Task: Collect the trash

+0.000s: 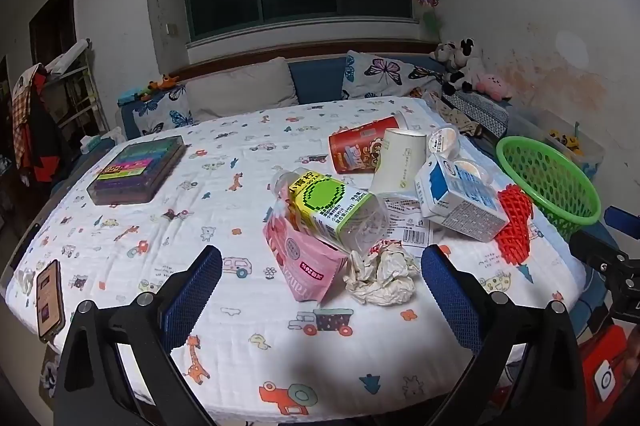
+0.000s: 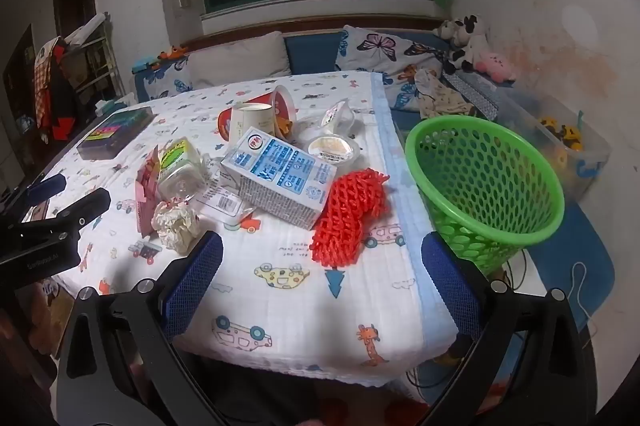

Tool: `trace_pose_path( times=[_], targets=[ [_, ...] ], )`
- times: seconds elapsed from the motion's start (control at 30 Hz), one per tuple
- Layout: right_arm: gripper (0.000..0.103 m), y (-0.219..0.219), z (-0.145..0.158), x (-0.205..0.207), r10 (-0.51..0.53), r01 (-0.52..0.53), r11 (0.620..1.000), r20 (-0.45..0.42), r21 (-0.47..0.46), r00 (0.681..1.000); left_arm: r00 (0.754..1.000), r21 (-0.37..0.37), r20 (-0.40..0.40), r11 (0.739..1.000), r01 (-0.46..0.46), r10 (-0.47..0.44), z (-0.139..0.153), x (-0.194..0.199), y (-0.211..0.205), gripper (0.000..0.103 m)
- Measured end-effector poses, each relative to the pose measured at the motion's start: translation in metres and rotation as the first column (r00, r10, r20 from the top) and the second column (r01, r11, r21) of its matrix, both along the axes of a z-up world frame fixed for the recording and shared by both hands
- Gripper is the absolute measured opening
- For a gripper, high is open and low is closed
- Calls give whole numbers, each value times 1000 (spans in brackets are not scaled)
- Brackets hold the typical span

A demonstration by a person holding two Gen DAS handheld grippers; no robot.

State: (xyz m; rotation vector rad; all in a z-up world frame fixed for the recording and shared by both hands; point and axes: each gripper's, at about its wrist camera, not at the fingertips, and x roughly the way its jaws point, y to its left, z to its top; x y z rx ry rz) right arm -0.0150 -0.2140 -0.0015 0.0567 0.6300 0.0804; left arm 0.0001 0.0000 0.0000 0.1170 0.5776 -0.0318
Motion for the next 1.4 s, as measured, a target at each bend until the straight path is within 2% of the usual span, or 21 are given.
trace_pose_path(
  times=[1.4],
  targets=[
    [99, 1, -5, 4, 5, -5, 1000, -12, 17, 1000, 1000, -19, -12, 1000, -22, 21, -5, 0, 4, 97]
  ],
)
